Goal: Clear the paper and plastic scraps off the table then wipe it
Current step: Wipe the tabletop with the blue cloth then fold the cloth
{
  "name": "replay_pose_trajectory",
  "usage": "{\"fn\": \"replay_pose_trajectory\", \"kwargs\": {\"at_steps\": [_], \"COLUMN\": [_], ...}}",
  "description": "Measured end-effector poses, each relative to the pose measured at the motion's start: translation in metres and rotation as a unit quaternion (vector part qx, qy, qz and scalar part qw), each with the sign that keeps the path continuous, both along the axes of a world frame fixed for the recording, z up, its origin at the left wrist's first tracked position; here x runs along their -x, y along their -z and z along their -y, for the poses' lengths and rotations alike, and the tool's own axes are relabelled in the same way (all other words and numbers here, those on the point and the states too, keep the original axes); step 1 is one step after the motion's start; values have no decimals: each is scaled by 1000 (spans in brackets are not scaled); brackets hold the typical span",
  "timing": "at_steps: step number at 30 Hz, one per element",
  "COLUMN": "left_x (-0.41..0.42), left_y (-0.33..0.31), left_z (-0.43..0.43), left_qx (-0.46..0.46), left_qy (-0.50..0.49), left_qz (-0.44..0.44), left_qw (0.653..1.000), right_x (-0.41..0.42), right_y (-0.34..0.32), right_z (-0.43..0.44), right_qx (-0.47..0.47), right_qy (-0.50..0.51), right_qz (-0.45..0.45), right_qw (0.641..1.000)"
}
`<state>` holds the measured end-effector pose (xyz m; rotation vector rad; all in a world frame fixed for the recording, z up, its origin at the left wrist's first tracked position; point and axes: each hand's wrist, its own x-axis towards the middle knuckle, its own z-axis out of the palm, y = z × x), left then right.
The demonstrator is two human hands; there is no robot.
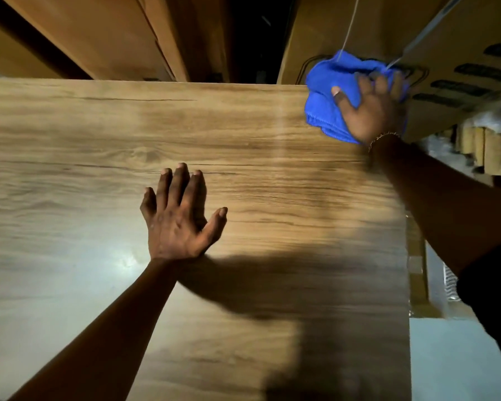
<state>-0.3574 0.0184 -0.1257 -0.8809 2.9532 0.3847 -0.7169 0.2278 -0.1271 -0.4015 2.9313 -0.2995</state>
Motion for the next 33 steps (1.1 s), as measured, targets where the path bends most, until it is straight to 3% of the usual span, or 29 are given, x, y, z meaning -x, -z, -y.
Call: {"fn": "replay_pose_trajectory", "kwargs": {"at_steps": [5, 12, 21, 26, 33], "left_x": [0, -2, -9, -14, -98], "left_y": [-4, -5, 6, 9, -4], "left_z": [-1, -1, 1, 8, -2], "left_qx": [-10, -17, -12, -19, -34], "left_qy": [3, 16, 48, 91, 179], "left_qz": [-1, -7, -16, 23, 57], "left_qw": [1000, 1000, 999, 995, 982], "right_x": [-58, -180, -350, -412, -482], "right_y": [5, 4, 2, 1, -3], "right_z": [-34, -99, -178, -197, -179], "right_qx": [-53, -82, -92, -67, -43], "right_qy": [-37, -37, 39, 100, 129], "right_qz": [-44, -36, -35, -16, 3], "right_qw": [997, 995, 994, 993, 991]}}
